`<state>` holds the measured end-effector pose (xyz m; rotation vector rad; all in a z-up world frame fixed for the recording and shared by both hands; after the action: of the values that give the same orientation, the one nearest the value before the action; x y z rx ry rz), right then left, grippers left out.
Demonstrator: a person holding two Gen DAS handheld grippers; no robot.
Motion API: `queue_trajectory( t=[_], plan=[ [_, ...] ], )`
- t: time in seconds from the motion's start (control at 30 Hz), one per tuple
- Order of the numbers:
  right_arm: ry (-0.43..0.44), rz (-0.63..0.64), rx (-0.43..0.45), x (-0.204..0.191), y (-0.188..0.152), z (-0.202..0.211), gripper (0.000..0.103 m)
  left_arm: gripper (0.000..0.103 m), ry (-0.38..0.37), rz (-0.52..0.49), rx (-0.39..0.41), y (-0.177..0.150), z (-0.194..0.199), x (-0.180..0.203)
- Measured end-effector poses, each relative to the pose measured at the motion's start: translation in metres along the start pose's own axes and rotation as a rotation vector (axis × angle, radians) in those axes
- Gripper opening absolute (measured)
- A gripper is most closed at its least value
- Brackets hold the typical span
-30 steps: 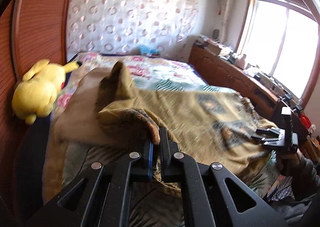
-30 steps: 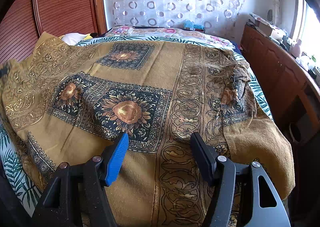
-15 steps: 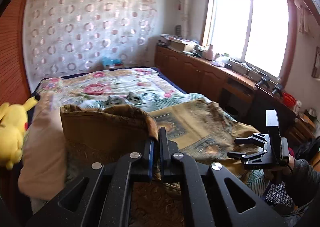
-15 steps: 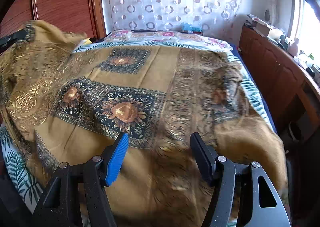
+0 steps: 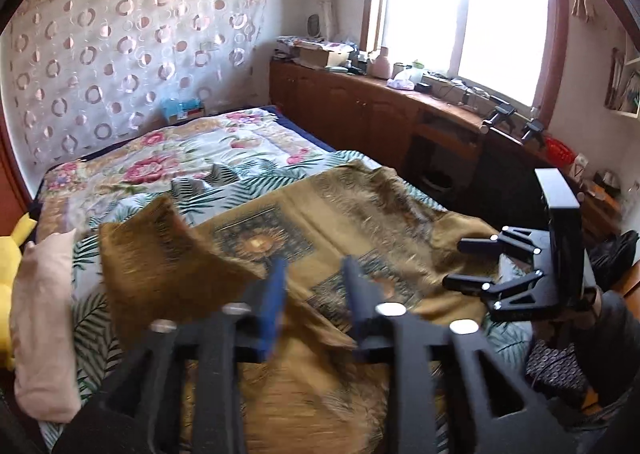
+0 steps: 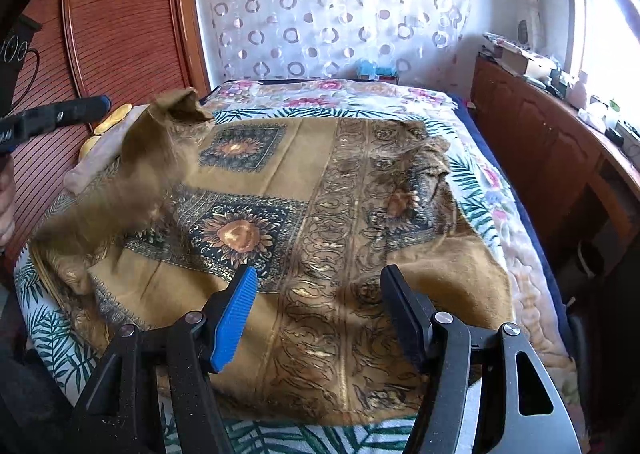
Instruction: Fold small clothes
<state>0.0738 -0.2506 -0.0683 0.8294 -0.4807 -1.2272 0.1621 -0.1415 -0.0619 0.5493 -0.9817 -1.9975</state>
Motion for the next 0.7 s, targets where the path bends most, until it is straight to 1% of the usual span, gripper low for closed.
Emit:
queue_trajectory(
  t=[0.03,0.07,0.1,0.13,0.17,0.33,0.43,0.53,0.7],
  plan=[
    [0.005,0.001,-0.002,0.001,0.001,0.0,0.066,0.046,0.006,0.01,-0.002,-0.004,0.002,-0.004],
    [0.012,0.005,-0.003,-0.004,0.002,-0.002,0.066,0.056,0.016,0.022,-0.006,-0.006,0.004,-0.01],
    [0.017,0.008,-0.003,-0.004,0.004,-0.003,0.066,0.063,0.028,0.034,-0.006,-0.009,0.006,-0.016],
    [0.024,0.013,-0.002,-0.009,0.007,-0.005,0.066,0.076,0.037,0.042,-0.006,-0.011,0.006,-0.02],
    [0.035,0.02,-0.002,-0.011,0.012,-0.007,0.066,0.081,0.054,0.057,-0.004,-0.015,0.01,-0.029],
    [0.075,0.066,0.01,-0.033,0.039,-0.019,0.066,0.081,0.147,0.116,-0.023,-0.041,0.02,-0.068],
    [0.105,0.085,0.012,-0.049,0.053,-0.027,0.066,0.081,0.183,0.154,-0.029,-0.056,0.024,-0.083],
    [0.15,0.104,0.002,-0.066,0.062,-0.036,0.066,0.081,0.2,0.179,-0.036,-0.068,0.025,-0.092],
    [0.22,0.136,-0.044,-0.098,0.076,-0.064,0.066,0.081,0.204,0.199,-0.054,-0.086,0.023,-0.099]
  ],
)
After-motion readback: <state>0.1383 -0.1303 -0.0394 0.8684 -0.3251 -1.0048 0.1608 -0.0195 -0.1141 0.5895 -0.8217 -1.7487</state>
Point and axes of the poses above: each gripper's, at about its wrist camera, not at the fingertips, and z roughly against the way its jaws point, x to its right, y to its top, the point moved 10 cm from there along -z, roughly the way its jaws point, and after that the axes turned 9 degrees about -z, right-handed, at the moved point
